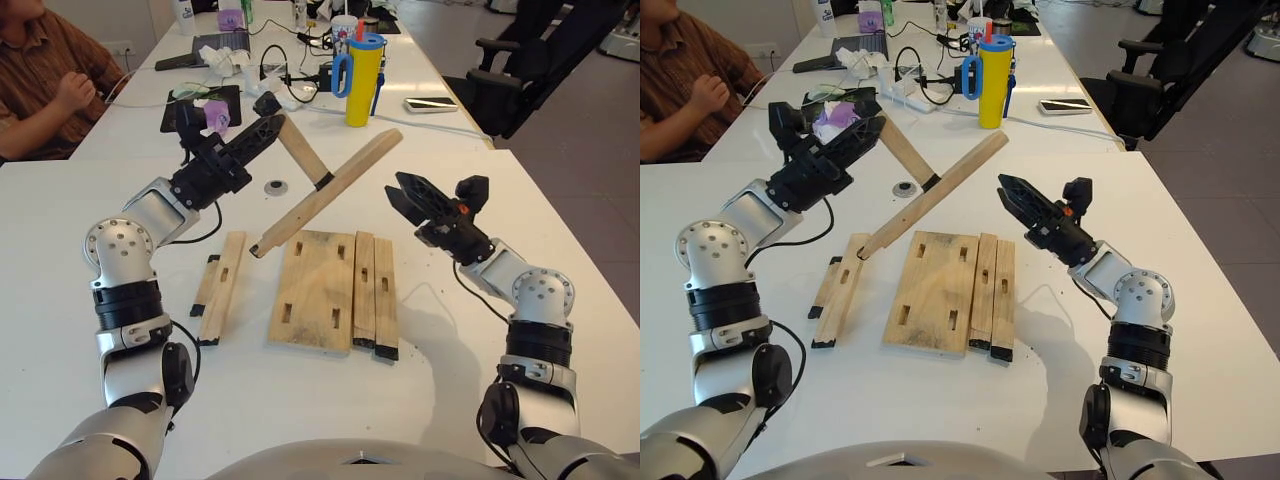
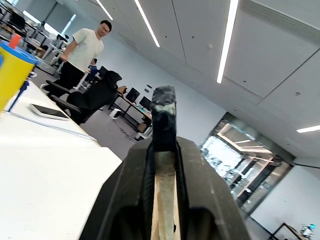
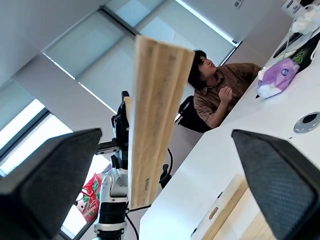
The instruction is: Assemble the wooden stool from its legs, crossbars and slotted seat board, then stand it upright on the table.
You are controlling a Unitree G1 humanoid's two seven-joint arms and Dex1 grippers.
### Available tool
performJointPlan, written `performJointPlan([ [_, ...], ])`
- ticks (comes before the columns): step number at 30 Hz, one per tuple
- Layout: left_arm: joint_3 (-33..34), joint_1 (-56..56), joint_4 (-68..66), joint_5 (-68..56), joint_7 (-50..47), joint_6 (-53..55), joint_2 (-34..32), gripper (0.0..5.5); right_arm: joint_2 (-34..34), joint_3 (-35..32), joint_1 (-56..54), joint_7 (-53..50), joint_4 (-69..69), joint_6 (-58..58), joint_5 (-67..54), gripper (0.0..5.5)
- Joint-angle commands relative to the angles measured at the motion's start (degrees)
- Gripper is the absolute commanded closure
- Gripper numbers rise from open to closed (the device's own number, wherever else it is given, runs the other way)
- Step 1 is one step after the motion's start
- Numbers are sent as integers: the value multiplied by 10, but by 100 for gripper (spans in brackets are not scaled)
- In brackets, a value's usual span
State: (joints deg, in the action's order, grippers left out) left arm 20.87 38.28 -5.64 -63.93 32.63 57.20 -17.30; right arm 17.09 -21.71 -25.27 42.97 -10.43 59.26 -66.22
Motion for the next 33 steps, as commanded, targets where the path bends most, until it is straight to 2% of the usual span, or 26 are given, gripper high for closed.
performJointPlan([
  [1, 7, 22, -17, -40, -1, 37, -2, 510, -7, -1, -13, 5, 20, 24, -38, 68],
  [7, 2, 9, -8, -64, -13, 62, 9, 510, -15, -3, -11, -4, 48, 45, -89, 68],
  [14, -6, -1, 6, -66, -14, 68, 9, 510, -28, -4, -8, -35, 51, 42, -119, 169],
  [25, -8, -17, 28, -70, -20, 58, 17, 510, -34, 9, -7, -18, 45, -9, -92, 342],
  [28, -21, -24, 44, -50, -13, 41, 15, 510, -34, 9, -12, -18, 38, -16, -87, 343],
  [29, -22, -26, 46, -45, -15, 34, 15, 473, -34, 10, -13, -18, 37, -21, -82, 343],
  [33, -15, -29, 39, -44, -27, 17, 19, 422, -35, 14, -7, -13, 40, -34, -70, 343],
])
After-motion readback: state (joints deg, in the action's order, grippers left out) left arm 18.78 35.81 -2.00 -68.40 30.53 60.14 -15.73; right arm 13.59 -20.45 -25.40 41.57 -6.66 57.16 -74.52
